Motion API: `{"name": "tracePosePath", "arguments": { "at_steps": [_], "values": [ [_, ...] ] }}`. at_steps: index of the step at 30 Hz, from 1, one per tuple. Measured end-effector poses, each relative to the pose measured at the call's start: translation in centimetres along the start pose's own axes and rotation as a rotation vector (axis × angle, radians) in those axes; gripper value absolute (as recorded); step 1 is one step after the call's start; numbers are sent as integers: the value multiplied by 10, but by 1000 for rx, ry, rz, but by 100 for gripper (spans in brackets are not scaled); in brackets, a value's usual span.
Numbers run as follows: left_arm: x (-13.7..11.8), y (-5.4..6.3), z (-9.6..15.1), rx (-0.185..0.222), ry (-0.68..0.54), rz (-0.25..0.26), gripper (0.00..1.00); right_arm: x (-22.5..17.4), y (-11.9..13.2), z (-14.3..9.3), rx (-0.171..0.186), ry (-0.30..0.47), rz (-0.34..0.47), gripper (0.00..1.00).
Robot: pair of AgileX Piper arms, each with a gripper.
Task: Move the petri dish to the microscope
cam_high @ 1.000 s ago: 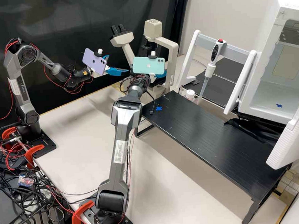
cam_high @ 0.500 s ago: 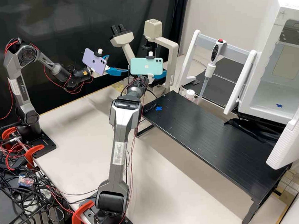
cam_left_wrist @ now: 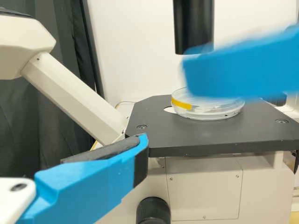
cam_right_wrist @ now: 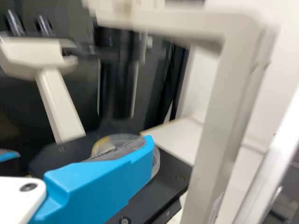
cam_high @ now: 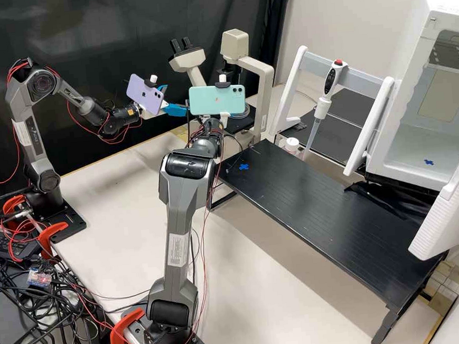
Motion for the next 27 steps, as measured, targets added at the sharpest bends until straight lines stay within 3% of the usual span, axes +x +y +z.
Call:
{"name": "tracePosePath", "arguments": {
  "at_steps": [6,10,14,19,23,27],
  "values": [
    [0,0,0,0,0,0,100,-55,24,7,-8,95,96,100],
    [0,0,0,0,0,0,100,-95,39,22,-11,112,186,100],
    [0,0,0,0,0,0,100,-142,57,46,-16,52,312,100],
    [0,0,0,0,0,0,100,-185,64,72,42,-78,465,100],
    [0,0,0,0,0,0,100,-213,62,87,57,-202,606,100],
    [0,0,0,0,0,0,100,-231,56,94,56,-267,660,100]
  ]
}}
